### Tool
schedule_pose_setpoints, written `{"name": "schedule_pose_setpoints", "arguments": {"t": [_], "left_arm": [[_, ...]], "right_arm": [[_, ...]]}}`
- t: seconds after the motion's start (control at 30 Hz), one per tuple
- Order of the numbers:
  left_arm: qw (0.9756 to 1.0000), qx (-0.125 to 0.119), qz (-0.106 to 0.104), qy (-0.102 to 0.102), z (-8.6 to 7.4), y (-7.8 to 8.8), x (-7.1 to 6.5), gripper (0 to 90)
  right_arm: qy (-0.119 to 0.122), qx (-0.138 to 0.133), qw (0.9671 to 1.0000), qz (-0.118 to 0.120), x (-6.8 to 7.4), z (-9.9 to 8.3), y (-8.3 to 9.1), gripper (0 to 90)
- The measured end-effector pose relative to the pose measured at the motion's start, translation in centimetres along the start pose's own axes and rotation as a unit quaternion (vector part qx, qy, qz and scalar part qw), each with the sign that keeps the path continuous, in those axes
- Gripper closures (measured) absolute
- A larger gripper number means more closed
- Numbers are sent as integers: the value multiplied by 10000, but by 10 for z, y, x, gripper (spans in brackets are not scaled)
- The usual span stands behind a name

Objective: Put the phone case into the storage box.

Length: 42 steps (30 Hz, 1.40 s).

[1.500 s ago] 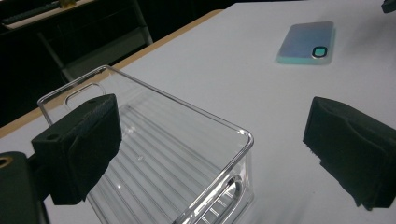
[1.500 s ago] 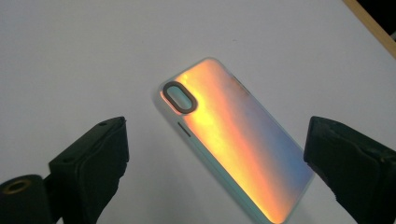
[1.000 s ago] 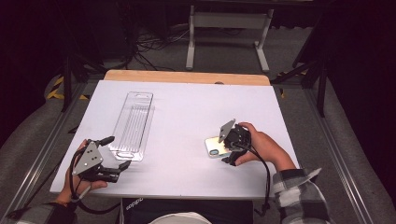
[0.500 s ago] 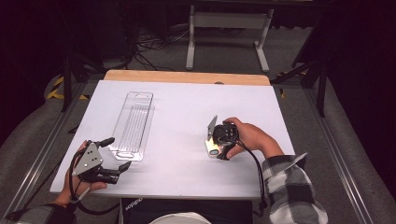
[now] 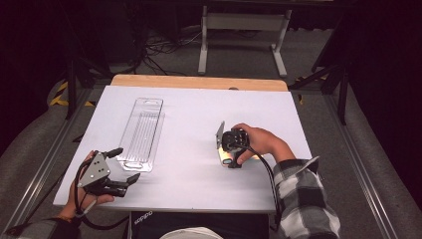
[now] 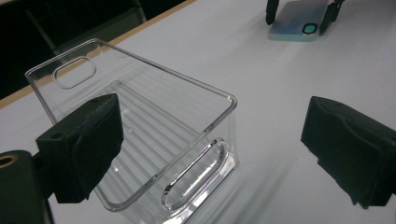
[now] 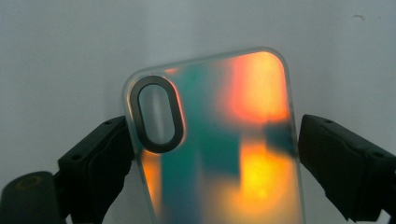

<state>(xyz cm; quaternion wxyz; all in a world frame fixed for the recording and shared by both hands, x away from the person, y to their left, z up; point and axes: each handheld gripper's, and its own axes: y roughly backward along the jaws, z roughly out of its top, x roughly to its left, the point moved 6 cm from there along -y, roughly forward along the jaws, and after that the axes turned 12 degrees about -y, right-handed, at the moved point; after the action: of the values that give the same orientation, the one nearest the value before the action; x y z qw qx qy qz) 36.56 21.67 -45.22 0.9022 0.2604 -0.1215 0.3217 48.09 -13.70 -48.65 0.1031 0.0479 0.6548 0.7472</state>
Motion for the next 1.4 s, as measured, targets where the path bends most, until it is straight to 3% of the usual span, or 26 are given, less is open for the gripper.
{"name": "schedule_pose_setpoints", "arguments": {"t": [0.23, 0.37, 0.57, 0.77, 0.87, 1.0, 1.1, 1.2, 1.23, 1.3, 1.4], "left_arm": [[10000, -11, -13, 20, 0, 0, 0, 64], [10000, -6, -24, 12, 0, 0, 0, 65], [10000, 0, -15, 6, 0, 0, 0, 65], [10000, -13, -7, 7, 0, 0, 0, 66], [10000, -19, -2, 15, 1, 0, 0, 66], [10000, -14, -21, 5, 2, -1, -1, 67], [10000, -14, -16, 8, 2, -1, -1, 67], [10000, -11, -6, 1, 2, -1, -1, 67], [10000, -31, -14, 29, 2, -1, -1, 67], [10000, -51, -19, 29, 3, 0, -1, 68], [10000, -77, -20, 14, 4, 0, -2, 69]], "right_arm": [[-70, 25, 9995, 314, -4, 0, -2, 127], [101, -25, 9995, 306, -2, 0, 0, 161], [167, -82, 9995, 244, 0, 1, 3, 167], [1, -846, 9964, 98, 0, 0, 24, 170], [-111, -1352, 9907, 33, 0, -4, 38, 171], [-171, -2084, 9779, 11, 5, -5, 57, 171], [-206, -2582, 9658, -83, 9, -3, 69, 171], [-182, -2774, 9605, -91, 12, -2, 74, 171], [-217, -2947, 9552, -147, 14, 0, 77, 171], [-219, -3088, 9507, -193, 16, 3, 80, 171], [-293, -3358, 9410, -304, 19, 8, 85, 171]]}}
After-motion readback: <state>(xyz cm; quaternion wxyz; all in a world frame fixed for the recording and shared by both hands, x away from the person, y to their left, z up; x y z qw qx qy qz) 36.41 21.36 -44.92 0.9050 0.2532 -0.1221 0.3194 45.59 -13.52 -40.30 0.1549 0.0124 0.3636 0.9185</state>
